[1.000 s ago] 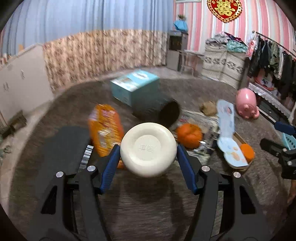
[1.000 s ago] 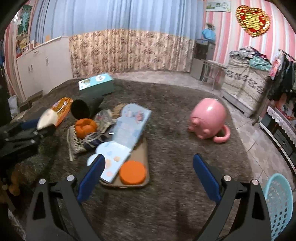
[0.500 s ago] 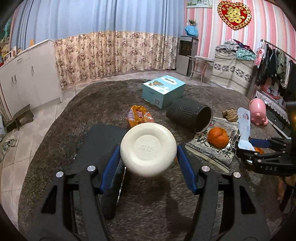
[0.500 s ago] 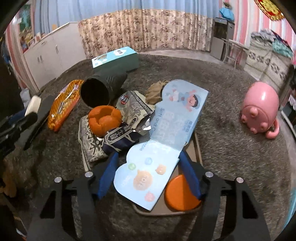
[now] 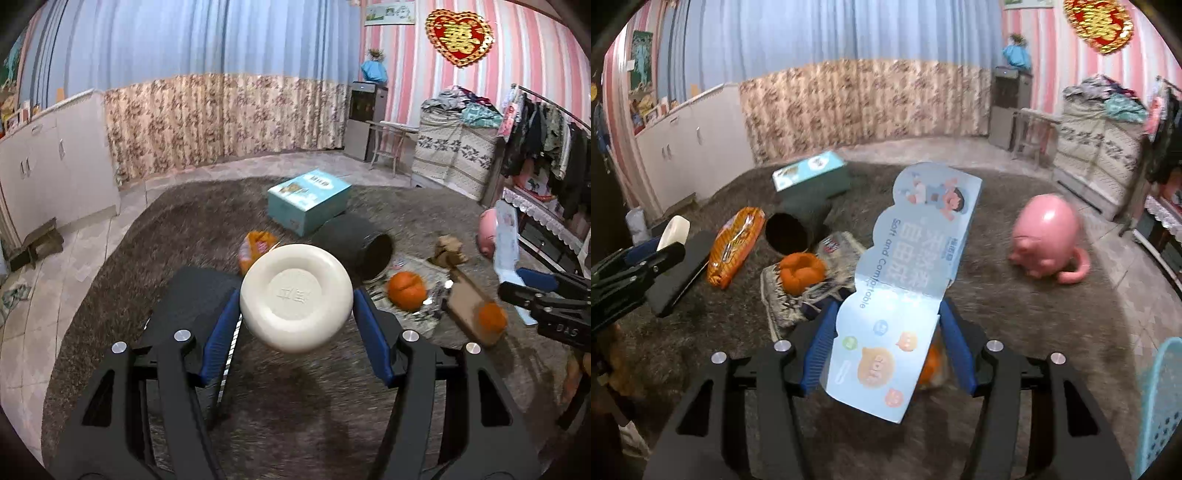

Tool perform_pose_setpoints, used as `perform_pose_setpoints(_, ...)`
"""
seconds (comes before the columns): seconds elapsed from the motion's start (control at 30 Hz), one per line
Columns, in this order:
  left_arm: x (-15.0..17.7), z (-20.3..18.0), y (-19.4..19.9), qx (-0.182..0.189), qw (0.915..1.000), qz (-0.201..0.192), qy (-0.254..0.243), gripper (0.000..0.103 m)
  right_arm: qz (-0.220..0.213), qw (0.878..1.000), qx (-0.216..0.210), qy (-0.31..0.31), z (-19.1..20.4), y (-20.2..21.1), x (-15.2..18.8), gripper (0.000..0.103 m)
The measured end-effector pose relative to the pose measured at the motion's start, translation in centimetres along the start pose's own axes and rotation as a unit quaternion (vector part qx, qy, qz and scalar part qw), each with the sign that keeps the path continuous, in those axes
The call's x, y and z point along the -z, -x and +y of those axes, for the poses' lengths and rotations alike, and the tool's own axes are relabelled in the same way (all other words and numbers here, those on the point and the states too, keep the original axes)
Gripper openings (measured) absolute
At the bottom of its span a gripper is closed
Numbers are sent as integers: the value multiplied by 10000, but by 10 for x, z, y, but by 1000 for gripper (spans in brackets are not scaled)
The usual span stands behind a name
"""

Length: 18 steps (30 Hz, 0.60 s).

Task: Collect trash
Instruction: 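Carry the white lid and paper card over the blue basket with both tools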

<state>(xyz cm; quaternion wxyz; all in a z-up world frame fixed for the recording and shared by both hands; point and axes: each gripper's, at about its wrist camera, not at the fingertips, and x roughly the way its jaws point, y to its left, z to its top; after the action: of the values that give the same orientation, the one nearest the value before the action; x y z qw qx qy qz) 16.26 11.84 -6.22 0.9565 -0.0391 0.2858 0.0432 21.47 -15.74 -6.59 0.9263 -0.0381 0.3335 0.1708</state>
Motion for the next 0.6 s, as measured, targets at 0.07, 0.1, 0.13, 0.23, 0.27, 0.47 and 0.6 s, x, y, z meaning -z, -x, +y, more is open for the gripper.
perform_pose_setpoints(0.07, -4, -11, 6, 81, 9999, -75, -38, 61, -166, 9997, 121, -152, -17, 21, 3, 57)
perform_pose_setpoints(0.1, -6, -17, 8, 139, 9998, -103, -56, 61, -250, 9992, 201, -224, -25, 32, 4, 57)
perform_pose_setpoints(0.13, -8, -23, 11, 182, 9997, -135, -77, 61, -334, 9985, 322, -283, -35, 43, 6, 57)
perform_pose_setpoints(0.23, -14, -47, 16, 319, 9990, -241, -176, 61, -502, 9959, 642, -395, -61, 68, 10, 57)
perform_pose_setpoints(0.27, -17, -56, 17, 378, 9987, -274, -210, 61, -564, 9945, 764, -452, -72, 78, 13, 57)
perform_pose_setpoints(0.47, -27, -116, 23, 724, 9955, -405, -466, 61, -825, 9815, 1519, -824, -135, 117, 33, 57)
perform_pose_setpoints(0.6, -31, -155, 24, 984, 9924, -427, -595, 61, -833, 9714, 1983, -1003, -171, 134, 47, 57)
